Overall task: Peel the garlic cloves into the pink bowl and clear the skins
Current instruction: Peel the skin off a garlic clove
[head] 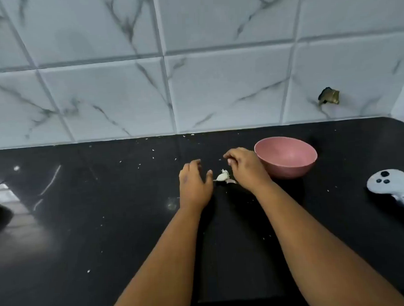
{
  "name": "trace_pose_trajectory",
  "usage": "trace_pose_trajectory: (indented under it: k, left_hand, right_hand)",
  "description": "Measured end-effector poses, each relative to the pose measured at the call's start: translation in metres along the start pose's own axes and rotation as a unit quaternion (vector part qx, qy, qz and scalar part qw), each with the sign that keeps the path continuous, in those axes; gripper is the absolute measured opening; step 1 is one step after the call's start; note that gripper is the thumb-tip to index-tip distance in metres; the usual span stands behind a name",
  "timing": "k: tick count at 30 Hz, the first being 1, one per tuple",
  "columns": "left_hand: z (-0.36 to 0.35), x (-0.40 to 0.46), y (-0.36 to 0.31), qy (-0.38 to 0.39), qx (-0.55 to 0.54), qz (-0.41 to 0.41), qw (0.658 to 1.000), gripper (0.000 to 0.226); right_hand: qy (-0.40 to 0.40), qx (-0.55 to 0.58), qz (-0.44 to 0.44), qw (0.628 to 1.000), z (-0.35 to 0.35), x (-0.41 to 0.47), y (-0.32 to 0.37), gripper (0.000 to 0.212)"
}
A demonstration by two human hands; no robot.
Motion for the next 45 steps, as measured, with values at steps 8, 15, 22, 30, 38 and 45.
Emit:
trace_pose_trajectory:
  k: [8,15,22,30,38,45]
  left_hand:
    - [-0.023,0.022,0.003,0.108,0.032,-0.030,0.993,0.044]
    - [-0.038,0.022,-0.003,0.203,0.056,-0.070,0.975,0.028]
    - [-0.039,0.025,0.004,0.192,-0.021,-0.003,0.981,0.020]
    - [-0.026,0.033,0.016,0.116,-0.169,0.100,0.974,0.015]
    - [-0.018,0.035,0.010,0.100,-0.201,0.062,0.972,0.017]
    - [-0.014,0.035,0.006,0.055,-0.382,0.138,0.912,0.019]
  right_hand:
    - [0.110,-0.037,-0.074,0.991,-0.018,-0.009,-0.031,0.020]
    - [0.132,-0.130,-0.045,0.982,-0.023,0.005,-0.033,0.014]
    - [0.090,-0.202,-0.062,0.973,-0.018,0.014,-0.040,0.011]
    - [0.013,-0.088,-0.010,0.996,-0.007,0.018,-0.021,0.027]
    - [-0.022,0.074,0.031,0.997,-0.019,0.005,0.003,0.024]
    - [0.014,0.334,-0.237,0.912,-0.036,-0.001,-0.025,0.011]
Point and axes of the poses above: each hand's wrist, its own x-axis towards the middle knuckle, its own z-axis out of the back of the hand, y = z × x, the point moved 7 cm from there along x, towards the middle knuckle, and after that the axes turned 9 degrees about -y, right-handed, at the moved point
